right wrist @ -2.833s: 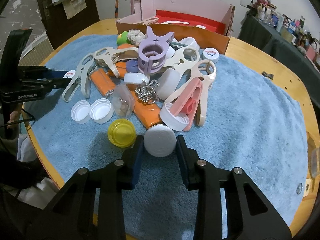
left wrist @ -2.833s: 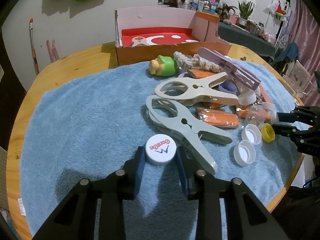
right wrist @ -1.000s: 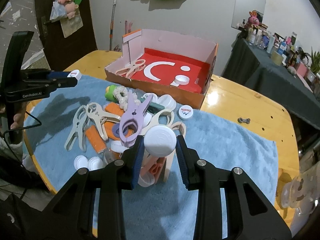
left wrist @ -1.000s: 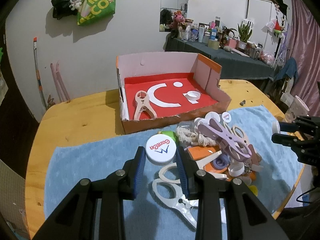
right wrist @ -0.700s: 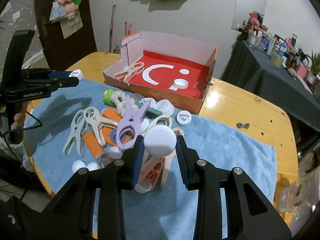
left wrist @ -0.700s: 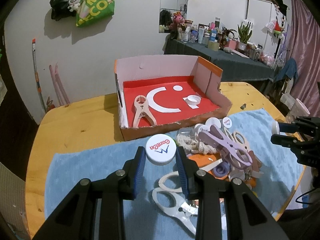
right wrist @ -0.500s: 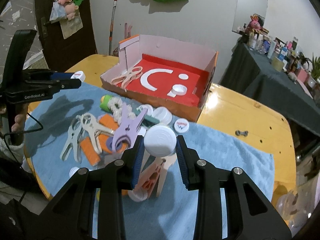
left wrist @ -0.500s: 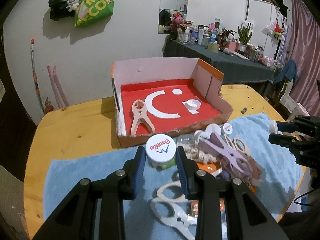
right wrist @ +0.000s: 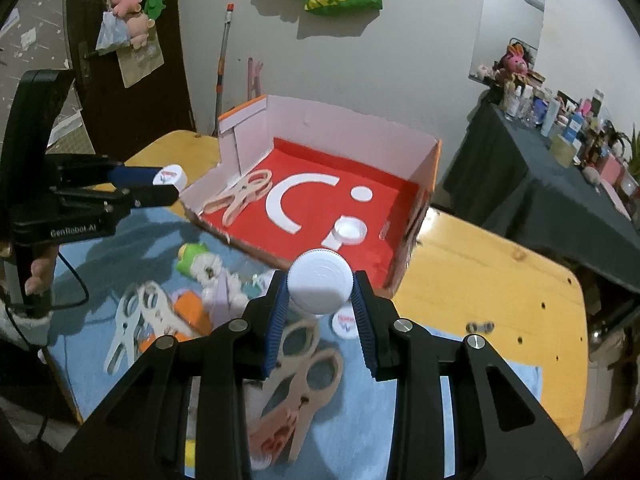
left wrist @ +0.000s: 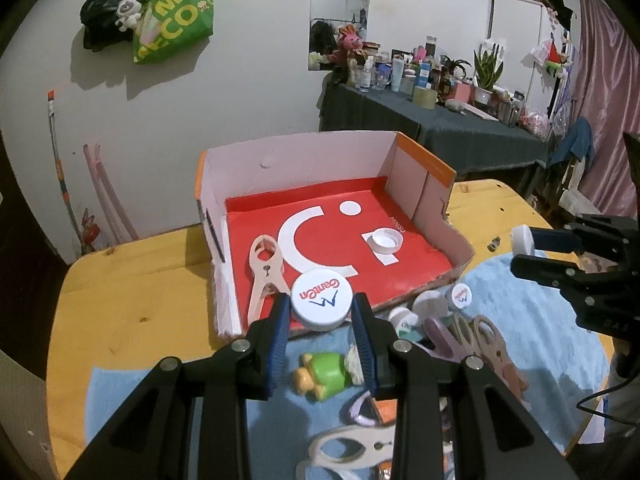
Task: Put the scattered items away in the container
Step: 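Lift both caps and carry them toward the red-lined box, then lower the GanEn cap and the white lid into the box with both grippers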
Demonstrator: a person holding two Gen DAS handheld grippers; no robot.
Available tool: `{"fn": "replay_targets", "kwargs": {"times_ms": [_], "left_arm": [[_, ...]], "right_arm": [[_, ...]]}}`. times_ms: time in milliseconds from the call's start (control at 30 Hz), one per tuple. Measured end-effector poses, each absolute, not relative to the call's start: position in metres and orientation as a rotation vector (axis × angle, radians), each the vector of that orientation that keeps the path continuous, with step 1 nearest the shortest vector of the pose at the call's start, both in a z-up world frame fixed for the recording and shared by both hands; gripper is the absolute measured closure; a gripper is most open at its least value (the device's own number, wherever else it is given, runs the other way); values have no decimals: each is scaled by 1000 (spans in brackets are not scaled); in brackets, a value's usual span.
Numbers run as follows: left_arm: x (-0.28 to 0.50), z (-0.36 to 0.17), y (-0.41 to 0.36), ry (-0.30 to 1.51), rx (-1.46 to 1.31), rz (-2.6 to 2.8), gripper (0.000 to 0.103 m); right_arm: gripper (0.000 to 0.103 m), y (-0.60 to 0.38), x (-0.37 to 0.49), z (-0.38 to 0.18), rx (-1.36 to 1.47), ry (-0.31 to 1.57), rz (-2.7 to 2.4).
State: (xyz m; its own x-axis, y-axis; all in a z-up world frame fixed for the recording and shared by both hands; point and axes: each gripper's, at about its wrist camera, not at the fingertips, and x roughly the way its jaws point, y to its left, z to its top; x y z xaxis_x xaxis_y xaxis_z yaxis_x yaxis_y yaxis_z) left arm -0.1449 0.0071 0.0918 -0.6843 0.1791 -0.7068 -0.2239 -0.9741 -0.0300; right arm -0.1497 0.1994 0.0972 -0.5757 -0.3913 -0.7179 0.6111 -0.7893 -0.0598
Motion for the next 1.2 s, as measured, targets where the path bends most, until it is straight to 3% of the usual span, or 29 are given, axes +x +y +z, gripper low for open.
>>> {"fn": "replay_targets", "kwargs": {"times_ms": [433, 1200], "left_arm": [[-207, 91, 16, 52, -1174, 2712, 69], [-316, 53, 28, -31, -1407, 2646, 69]], "right_arm": [[72, 166, -210, 103, 986, 412, -2329], [72, 118, -314, 59, 1253, 528, -2355]]}}
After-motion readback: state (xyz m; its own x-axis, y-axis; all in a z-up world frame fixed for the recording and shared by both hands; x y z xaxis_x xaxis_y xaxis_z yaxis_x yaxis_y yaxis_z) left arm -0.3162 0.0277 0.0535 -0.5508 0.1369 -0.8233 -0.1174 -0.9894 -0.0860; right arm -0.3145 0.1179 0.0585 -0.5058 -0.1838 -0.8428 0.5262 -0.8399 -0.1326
